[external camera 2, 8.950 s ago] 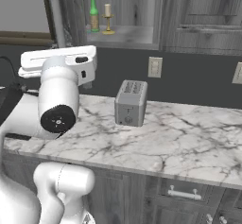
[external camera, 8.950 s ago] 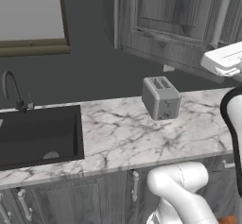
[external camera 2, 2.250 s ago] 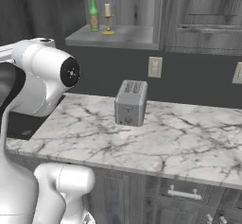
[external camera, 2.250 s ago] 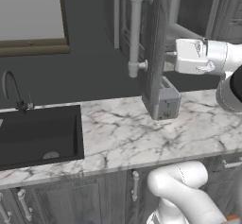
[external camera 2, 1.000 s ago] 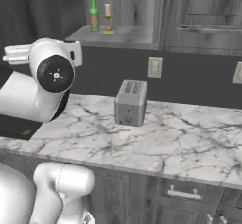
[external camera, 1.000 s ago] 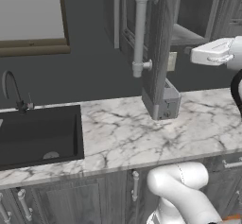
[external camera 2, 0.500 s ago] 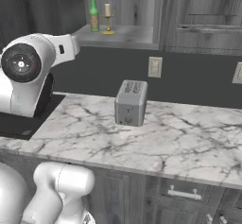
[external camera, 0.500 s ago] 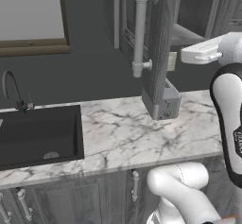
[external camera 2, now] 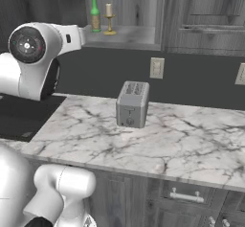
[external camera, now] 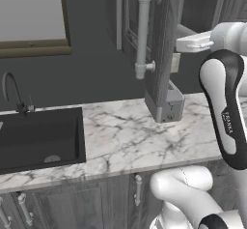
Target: Get the candle and the beer from the cabinet and move them to the dining counter.
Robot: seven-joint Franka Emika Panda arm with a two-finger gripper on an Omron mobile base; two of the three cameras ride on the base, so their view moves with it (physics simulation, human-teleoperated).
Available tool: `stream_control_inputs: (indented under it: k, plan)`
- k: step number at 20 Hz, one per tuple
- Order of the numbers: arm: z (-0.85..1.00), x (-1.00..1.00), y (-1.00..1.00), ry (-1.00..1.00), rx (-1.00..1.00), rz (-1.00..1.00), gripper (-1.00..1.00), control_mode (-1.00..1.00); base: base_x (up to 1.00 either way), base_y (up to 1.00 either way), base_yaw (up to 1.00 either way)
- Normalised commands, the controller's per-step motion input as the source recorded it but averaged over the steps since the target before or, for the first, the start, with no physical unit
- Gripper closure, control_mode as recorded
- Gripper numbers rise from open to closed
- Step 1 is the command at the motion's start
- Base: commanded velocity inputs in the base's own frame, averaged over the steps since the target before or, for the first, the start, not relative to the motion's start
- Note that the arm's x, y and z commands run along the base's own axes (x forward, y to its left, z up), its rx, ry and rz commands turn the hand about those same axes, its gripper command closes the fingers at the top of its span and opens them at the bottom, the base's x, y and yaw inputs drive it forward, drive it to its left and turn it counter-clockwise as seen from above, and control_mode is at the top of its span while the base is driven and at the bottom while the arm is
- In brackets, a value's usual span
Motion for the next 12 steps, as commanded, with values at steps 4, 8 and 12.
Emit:
stream_control_inputs:
  k: [4, 8, 12]
  plan:
    - [0.0, 0.57, -0.2, 0.0, 0.0, 0.0, -1.0, -1.0, 0.0, 0.0, 0.0]
    - [0.0, 0.56, -0.19, 0.0, 0.03, 0.0, -1.0, -1.0, 0.0, 0.0, 0.0]
    - [0.0, 0.6, -0.07, 0.0, 0.03, 0.0, -1.0, -1.0, 0.0, 0.0, 0.0]
